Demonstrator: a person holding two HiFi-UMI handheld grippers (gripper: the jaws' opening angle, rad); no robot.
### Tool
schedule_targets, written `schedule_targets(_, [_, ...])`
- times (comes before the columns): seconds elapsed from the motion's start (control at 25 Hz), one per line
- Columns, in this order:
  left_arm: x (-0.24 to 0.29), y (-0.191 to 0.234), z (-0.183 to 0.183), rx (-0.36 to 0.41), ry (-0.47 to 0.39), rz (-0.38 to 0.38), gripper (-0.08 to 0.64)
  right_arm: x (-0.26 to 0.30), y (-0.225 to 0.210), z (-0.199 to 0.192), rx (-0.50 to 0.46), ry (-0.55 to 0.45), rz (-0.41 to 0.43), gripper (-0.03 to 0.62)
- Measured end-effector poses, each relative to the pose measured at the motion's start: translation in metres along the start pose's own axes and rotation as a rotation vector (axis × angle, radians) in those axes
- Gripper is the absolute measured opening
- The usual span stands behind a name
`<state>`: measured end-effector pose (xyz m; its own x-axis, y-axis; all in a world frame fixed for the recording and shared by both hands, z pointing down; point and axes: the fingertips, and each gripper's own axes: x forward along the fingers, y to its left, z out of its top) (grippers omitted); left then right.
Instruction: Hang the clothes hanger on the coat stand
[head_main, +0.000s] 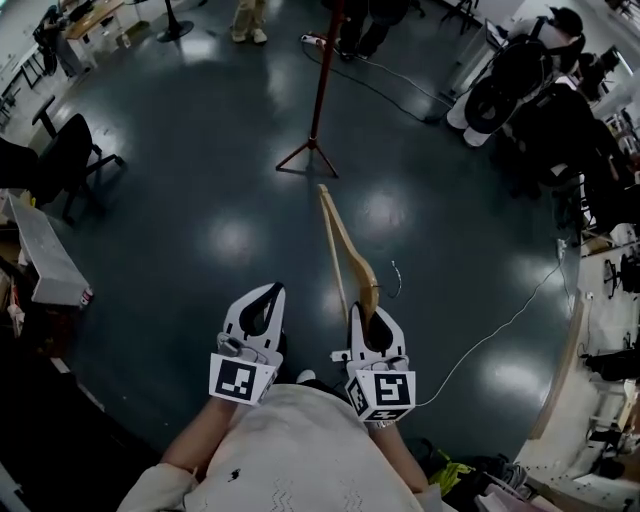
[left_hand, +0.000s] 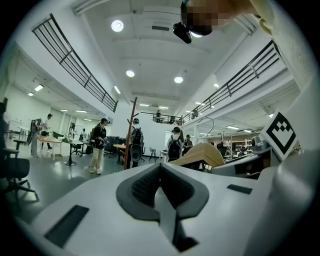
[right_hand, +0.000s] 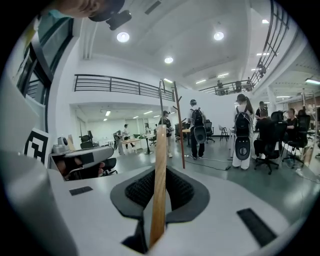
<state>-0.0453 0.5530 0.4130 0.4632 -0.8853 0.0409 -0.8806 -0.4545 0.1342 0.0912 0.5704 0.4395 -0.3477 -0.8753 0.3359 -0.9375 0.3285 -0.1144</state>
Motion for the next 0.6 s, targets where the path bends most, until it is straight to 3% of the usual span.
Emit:
schedule_targets(0.36, [0.081,0.064,0.041,-0.015,-0.067,-0.091,0.012,0.086,0.004,0.048,0.025,-0.02,-0.072,0.069])
schedule_targets(0.6, [0.111,0.079,0.049,-0.028,-0.074,-0.088,0.012,0.111,-0.011,0.059,0.02,-0.005,-0.091,0.069])
